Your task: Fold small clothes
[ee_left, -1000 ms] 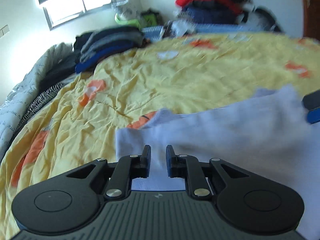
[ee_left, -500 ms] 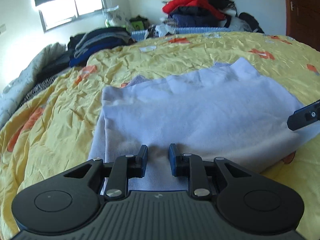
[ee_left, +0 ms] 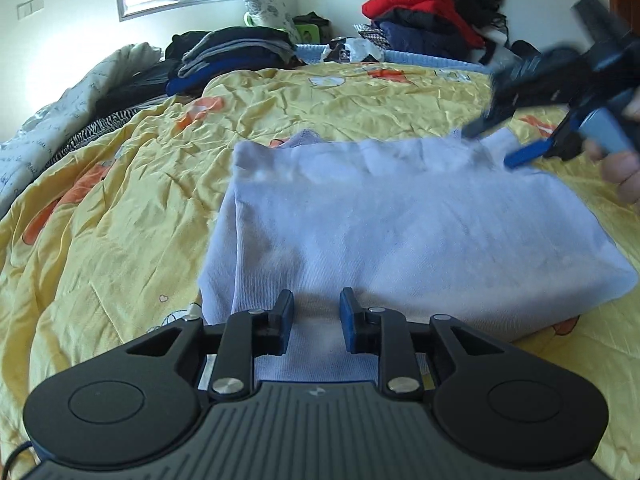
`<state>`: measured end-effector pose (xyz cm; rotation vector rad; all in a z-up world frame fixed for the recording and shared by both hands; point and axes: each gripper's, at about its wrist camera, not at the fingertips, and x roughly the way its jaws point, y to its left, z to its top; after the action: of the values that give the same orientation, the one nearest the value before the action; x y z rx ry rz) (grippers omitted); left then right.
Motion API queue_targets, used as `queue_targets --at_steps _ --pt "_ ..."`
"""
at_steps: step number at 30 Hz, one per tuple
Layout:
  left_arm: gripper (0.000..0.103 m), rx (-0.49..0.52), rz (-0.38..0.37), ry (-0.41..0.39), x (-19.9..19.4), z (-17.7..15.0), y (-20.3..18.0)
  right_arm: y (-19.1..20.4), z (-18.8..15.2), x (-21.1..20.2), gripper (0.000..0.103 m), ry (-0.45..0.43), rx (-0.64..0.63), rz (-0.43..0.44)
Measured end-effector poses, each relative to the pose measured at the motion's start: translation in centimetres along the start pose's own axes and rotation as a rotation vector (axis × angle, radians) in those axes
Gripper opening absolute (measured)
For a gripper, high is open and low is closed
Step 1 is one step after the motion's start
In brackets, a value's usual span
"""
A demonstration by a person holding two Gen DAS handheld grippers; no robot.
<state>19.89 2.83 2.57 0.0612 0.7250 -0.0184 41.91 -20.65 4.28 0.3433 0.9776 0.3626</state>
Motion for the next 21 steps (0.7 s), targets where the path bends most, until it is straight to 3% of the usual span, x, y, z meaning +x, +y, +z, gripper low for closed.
queue_targets --at_steps 1,6,9,11,14,18,21 --pt "0.024 0.0 -0.002 0.0 0.0 0.0 0.1 -0.4 0.1 1.0 0.065 0.024 -0.002 -0.015" --pt "0.024 0.007 -0.017 -0.017 0.0 -0.3 0.3 -1.4 -0.1 1.4 0.065 0.013 -0.015 0.036" --pt "0.024 0.002 -0.02 -0.024 -0.1 -0.4 0.3 -0.6 0.1 1.2 0.061 0.009 -0.025 -0.015" --pt "0.024 -0.012 -0.025 -0.026 0.0 -0.4 0.5 1.0 -0.6 0.1 0.061 -0.013 -0.045 -0.07" --pt "0.024 -0.005 -0.019 -0.034 -0.1 -0.5 0.3 5.0 -2.9 -2.0 0.068 -0.057 -0.187 0.008" --pt "0.024 -0.007 -0.028 -0.036 -0.1 -0.6 0.4 8.9 -5.4 -1.3 0.07 0.01 -0.334 0.042" --pt "0.024 -0.01 -0.034 -0.038 -0.2 -0.6 0.6 9.9 -6.4 1.0 0.071 0.074 -0.383 -0.011"
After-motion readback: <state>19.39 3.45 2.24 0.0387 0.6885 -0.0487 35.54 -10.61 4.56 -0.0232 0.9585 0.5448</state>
